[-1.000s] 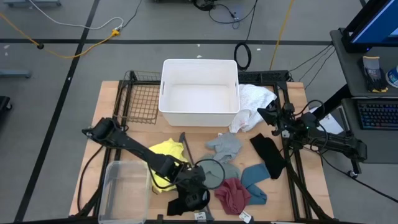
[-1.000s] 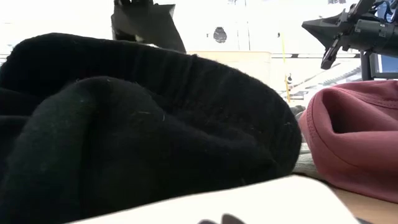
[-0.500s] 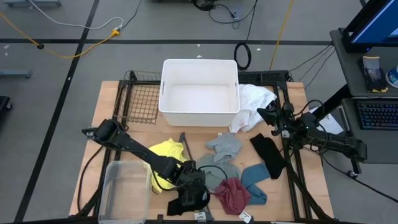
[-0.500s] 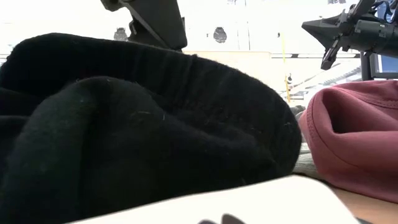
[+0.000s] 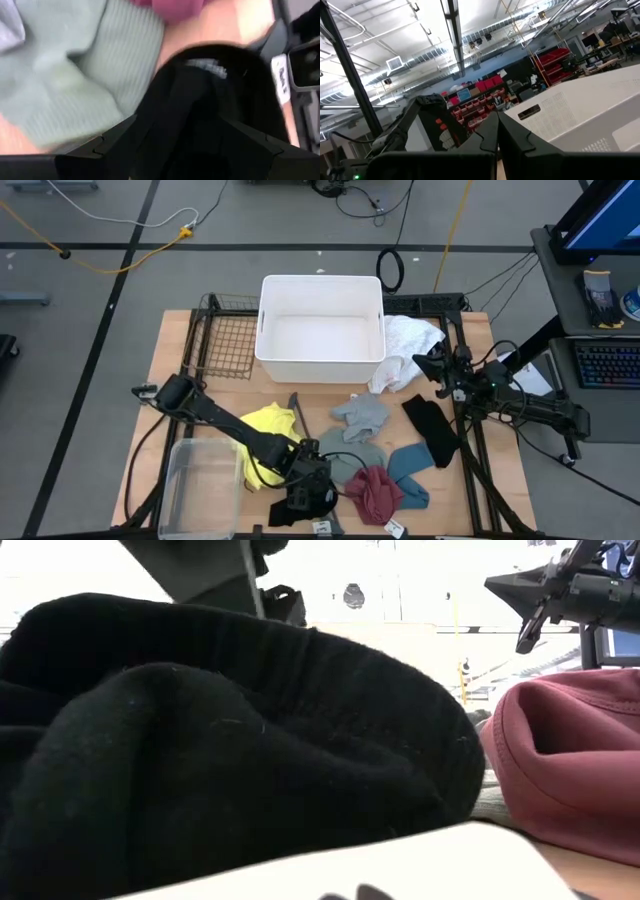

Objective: Pick & Place Cloths
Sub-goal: Put the black underwear into the wired basket

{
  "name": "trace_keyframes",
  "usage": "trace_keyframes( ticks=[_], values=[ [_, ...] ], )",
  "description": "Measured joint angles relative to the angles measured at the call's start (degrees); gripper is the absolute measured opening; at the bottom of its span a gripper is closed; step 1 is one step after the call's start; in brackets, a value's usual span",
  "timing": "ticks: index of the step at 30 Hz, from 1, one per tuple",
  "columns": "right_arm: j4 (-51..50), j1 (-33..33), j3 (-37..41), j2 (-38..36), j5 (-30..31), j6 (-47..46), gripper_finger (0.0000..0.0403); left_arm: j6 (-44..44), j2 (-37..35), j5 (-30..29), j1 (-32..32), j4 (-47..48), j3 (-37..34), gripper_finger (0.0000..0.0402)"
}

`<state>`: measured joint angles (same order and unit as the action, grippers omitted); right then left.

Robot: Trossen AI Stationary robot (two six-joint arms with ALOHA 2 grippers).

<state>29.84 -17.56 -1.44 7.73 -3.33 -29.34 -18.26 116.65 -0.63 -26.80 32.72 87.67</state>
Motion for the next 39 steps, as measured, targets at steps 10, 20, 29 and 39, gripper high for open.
trace_keyframes(
  ticks=[10, 20, 29, 39],
  values=[
    [-2.16, 0.00, -0.01, 0.24, -0.20, -0.01, 0.0000, 3.44, 1.91, -0.78, 0.19, 0.81, 0.10, 0.0265],
    [-2.27, 0.00, -0.01, 0.22, -0.20, 0.00, 0.0000, 8.09, 2.11, -0.97, 0.17, 1.32, 0.03, 0.0131],
    [-2.29, 0.00, -0.01, 0.22, -0.20, 0.00, 0.0000, 4.52, 1.02, -0.93, 0.82, -0.29, 0.05, 0.0012],
    [-2.28, 0.00, -0.01, 0.20, -0.17, 0.00, 0.0000, 3.51, -8.28, -2.38, 0.84, 0.14, 0.03, 0.0003]
  ],
)
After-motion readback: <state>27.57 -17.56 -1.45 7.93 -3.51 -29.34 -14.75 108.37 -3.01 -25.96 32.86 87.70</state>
